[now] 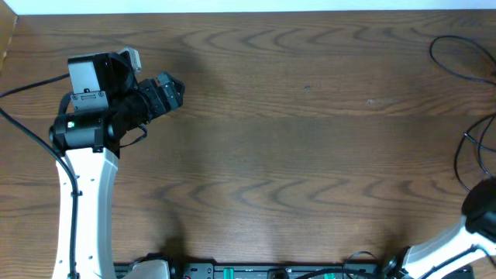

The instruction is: Untangle cables

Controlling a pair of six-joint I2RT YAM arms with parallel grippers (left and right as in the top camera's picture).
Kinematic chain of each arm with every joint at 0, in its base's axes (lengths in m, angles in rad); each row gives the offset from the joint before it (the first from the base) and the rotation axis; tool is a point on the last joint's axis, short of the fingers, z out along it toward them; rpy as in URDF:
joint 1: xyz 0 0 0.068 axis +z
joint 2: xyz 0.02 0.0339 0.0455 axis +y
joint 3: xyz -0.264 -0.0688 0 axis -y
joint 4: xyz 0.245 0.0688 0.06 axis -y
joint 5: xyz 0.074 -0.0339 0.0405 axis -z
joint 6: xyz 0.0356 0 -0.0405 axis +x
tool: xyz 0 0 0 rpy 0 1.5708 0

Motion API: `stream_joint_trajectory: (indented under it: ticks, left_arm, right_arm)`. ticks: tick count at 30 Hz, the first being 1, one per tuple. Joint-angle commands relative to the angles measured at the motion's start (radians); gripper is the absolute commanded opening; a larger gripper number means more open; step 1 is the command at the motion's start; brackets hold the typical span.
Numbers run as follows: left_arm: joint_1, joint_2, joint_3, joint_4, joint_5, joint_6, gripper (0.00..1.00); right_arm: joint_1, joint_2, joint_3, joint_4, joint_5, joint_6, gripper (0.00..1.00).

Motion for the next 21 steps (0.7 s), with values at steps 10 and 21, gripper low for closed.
stream_joint_trajectory:
  ticks: [10, 21]
  left_arm:
    - [0.005, -0.003, 0.02, 0.001, -0.012, 0.02, 0.93]
    - [0.005, -0.003, 0.02, 0.001, -0.013, 0.02, 0.93]
  right_arm:
    - [0.498, -0.182, 0.012, -0.019, 0.043, -0.06, 0.72]
    - [0.831, -0.222, 0.013, -0.041, 0.058, -0.24, 0.75]
